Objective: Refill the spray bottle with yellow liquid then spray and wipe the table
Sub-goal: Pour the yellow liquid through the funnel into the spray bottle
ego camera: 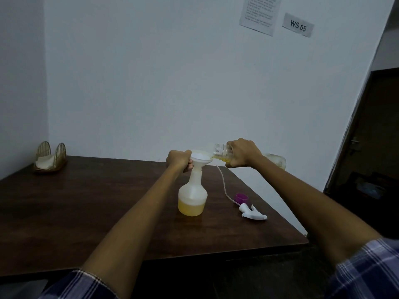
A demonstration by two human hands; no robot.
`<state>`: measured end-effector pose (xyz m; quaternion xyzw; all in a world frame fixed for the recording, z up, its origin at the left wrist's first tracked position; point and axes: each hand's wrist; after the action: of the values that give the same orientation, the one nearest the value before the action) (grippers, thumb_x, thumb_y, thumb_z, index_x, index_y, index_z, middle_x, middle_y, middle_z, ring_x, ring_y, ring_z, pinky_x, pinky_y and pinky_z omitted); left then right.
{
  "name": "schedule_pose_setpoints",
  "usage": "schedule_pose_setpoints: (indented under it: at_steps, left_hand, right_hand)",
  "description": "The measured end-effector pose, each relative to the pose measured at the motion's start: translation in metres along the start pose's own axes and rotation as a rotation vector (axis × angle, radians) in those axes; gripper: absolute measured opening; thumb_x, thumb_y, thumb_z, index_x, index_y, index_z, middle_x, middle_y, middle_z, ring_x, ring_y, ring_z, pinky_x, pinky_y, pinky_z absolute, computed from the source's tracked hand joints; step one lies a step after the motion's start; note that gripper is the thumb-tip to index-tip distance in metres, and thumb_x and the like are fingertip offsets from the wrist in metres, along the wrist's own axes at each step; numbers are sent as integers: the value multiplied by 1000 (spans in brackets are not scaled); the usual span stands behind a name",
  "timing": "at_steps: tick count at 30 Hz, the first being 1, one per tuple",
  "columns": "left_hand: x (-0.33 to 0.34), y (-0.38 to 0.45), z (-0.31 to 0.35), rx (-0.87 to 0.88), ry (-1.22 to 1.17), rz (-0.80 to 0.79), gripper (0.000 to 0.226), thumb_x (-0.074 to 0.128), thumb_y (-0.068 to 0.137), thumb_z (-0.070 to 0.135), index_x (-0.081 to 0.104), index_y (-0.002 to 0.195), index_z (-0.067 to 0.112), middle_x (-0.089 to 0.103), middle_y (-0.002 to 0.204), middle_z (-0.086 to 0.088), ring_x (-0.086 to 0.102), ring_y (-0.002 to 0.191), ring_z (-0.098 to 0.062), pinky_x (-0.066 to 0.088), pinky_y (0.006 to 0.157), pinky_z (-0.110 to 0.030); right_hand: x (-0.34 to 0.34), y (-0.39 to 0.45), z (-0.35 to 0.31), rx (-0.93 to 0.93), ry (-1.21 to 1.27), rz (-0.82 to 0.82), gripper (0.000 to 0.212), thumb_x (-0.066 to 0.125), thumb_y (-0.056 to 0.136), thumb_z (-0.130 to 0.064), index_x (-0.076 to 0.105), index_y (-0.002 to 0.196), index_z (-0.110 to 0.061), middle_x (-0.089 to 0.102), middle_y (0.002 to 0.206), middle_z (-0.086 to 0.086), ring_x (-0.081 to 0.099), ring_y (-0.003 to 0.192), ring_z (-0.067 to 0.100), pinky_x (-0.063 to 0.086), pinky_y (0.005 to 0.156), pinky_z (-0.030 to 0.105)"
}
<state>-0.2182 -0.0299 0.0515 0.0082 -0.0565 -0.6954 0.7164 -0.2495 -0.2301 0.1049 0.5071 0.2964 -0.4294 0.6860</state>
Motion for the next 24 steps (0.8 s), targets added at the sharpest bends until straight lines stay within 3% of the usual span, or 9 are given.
schedule_pose_setpoints:
  at_steps: [7, 24]
  left_hand:
    - [0, 0, 0, 1, 6, 0, 21, 49, 84, 10, 55, 64, 6, 55, 55, -4, 47, 27, -6, 43, 37, -16]
    - [1, -2, 1, 7, 5, 1, 22, 49, 85, 10, 55, 64, 5, 55, 56, -5, 49, 38, -11, 44, 37, -16]
  right_hand:
    - [-2, 0, -1, 0, -5, -7, 40, 71, 68, -43, 53, 88, -13, 53, 75, 1, 50, 68, 21, 35, 61, 27]
    - [-2, 0, -1, 3, -4, -2, 41, 71, 68, -42, 56, 90, -12, 53, 74, 1, 50, 67, 21, 36, 61, 26]
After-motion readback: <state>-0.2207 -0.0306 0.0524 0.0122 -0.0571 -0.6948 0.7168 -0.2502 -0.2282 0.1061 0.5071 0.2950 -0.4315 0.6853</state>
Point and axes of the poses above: each hand's wrist, its own y-axis towards the middle knuckle, its own x-axis out of the palm, z = x × y
